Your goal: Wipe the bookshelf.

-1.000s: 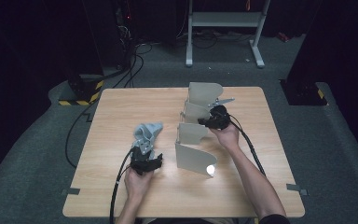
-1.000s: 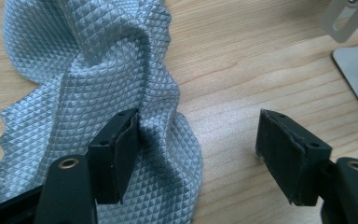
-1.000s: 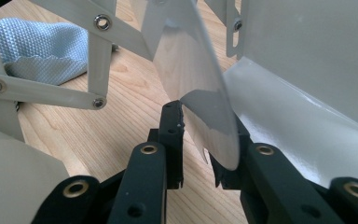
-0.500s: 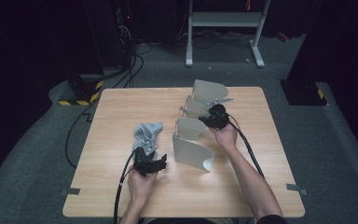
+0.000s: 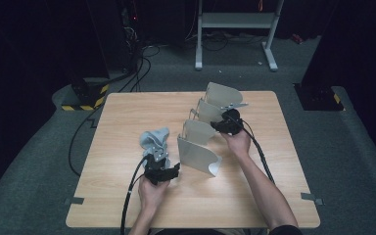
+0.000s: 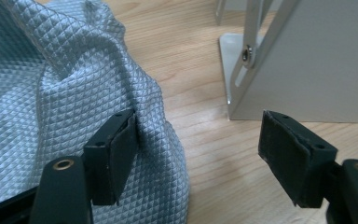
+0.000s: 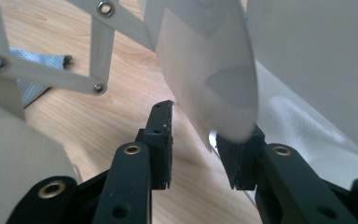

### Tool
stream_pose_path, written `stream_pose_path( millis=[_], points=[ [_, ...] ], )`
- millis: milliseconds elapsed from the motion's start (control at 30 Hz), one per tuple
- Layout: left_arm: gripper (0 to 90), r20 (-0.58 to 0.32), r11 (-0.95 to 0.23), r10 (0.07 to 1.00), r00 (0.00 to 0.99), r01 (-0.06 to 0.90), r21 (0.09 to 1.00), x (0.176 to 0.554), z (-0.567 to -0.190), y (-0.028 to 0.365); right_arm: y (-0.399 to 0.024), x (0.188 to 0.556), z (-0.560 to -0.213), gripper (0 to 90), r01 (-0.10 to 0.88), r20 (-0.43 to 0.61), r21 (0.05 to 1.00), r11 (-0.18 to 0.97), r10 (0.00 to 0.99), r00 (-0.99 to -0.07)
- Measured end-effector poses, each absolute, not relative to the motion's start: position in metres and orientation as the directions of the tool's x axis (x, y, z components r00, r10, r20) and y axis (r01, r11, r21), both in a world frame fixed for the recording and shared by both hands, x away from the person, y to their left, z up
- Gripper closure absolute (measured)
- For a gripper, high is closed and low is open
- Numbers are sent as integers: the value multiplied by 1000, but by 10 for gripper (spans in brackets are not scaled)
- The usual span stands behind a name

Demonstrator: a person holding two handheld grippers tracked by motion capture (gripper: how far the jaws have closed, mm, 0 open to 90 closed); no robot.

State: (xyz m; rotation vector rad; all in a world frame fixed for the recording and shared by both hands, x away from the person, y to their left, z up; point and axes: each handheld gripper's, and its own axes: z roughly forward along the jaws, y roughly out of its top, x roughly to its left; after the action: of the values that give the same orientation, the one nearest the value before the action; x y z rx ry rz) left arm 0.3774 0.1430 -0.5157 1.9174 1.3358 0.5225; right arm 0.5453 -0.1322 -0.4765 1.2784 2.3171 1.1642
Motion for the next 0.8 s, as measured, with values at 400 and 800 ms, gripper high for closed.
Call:
stream_pose_path(
  millis=[400,800],
  points=[
    [276,-95,-197,914,394,636,746,375,-513,140,-148,507,-493,764,541,61,703,461,719,-692],
    [245,-86,-198,912,402,613,764,369,-496,147,-120,493,-494,620,464,77,735,495,619,-782]
  ],
)
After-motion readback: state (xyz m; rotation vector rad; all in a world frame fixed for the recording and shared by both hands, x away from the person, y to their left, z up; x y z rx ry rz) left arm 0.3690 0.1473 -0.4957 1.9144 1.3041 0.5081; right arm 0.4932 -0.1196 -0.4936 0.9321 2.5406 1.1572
